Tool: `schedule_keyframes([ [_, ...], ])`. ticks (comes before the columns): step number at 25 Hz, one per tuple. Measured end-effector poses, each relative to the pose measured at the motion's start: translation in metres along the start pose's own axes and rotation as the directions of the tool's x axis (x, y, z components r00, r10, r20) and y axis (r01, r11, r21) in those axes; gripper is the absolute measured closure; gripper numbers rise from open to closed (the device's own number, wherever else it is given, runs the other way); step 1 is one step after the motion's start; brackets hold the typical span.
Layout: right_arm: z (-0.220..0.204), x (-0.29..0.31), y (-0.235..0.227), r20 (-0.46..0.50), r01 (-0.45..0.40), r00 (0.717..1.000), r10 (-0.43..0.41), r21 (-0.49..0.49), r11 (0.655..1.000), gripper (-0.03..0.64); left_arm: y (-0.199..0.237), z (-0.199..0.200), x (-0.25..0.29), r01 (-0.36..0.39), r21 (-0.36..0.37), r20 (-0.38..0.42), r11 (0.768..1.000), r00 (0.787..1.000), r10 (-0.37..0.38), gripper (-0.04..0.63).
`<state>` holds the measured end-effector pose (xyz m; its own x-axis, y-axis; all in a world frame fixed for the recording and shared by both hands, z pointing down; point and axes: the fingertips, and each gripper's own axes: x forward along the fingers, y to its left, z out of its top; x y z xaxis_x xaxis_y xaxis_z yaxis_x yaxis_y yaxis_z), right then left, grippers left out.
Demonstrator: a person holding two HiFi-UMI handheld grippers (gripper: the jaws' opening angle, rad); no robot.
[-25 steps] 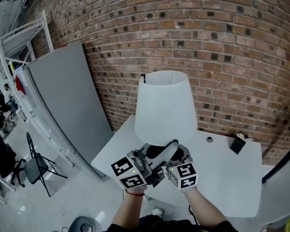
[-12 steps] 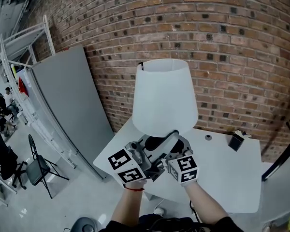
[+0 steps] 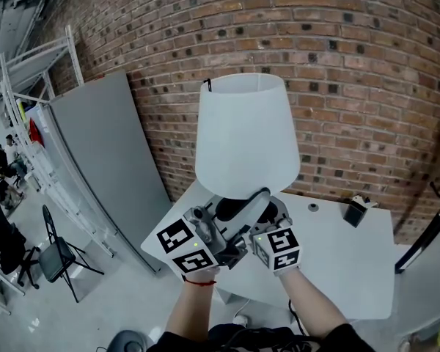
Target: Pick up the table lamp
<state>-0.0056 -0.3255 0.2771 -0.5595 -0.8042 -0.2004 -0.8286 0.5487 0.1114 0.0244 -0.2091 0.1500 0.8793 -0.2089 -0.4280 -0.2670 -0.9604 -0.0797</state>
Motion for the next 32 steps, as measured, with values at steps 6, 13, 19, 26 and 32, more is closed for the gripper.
schedule_keyframes([
  [6, 0.017, 0.000, 0.003, 0.027, -0.002, 1.000, 0.003, -0.016, 1.000, 0.456, -0.007, 0.012, 0.002, 0.002, 0.026, 0.011, 1.000, 1.000, -0.003, 0.574],
  [13, 0.021, -0.004, 0.007, 0.035, -0.004, 0.999, 0.005, -0.026, 1.000, 0.456, -0.014, 0.017, 0.000, -0.001, 0.033, 0.019, 0.999, 1.000, 0.000, 0.574],
  [19, 0.027, -0.010, 0.009, 0.039, -0.001, 0.999, 0.002, -0.037, 0.999, 0.456, -0.020, 0.019, 0.001, -0.004, 0.035, 0.023, 0.999, 1.000, 0.003, 0.574],
  [26, 0.030, -0.016, 0.011, 0.032, 0.005, 0.999, -0.004, -0.049, 0.999, 0.457, -0.027, 0.024, 0.000, -0.003, 0.027, 0.034, 1.000, 0.999, 0.002, 0.574],
  [32, 0.031, -0.021, 0.013, 0.032, 0.012, 0.999, -0.011, -0.054, 0.998, 0.457, -0.033, 0.024, -0.001, 0.000, 0.017, 0.042, 1.000, 0.999, 0.000, 0.574],
])
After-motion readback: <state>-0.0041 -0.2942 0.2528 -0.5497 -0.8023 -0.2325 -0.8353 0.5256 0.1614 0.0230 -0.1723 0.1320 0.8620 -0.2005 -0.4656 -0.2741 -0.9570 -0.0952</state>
